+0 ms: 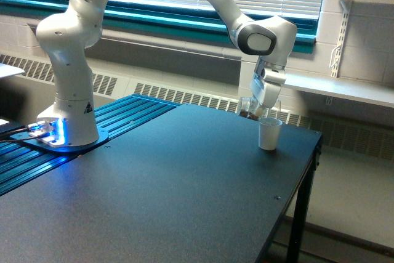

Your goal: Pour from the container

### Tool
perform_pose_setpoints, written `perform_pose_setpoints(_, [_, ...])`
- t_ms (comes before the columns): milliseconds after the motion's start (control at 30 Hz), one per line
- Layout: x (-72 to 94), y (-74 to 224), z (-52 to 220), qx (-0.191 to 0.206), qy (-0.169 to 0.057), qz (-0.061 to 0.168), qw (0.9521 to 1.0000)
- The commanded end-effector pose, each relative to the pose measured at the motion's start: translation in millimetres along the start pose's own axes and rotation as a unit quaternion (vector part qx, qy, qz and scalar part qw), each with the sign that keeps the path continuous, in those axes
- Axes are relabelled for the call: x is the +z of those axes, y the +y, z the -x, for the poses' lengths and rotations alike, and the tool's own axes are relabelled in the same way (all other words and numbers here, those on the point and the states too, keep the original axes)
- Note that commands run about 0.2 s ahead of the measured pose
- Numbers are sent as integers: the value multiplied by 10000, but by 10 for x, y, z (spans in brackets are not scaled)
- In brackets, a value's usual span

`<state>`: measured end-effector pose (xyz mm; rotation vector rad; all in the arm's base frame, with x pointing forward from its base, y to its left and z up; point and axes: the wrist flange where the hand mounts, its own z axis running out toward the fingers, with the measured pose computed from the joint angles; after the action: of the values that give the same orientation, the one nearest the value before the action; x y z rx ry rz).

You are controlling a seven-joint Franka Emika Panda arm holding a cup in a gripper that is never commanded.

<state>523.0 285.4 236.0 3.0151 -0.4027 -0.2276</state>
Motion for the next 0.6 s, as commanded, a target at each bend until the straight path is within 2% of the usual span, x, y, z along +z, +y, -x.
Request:
perform_pose_setpoints(33, [47, -74, 57, -218, -71, 88, 9997])
perform_pose_setpoints(600, [-25, -94, 12, -327, -68, 168, 9993])
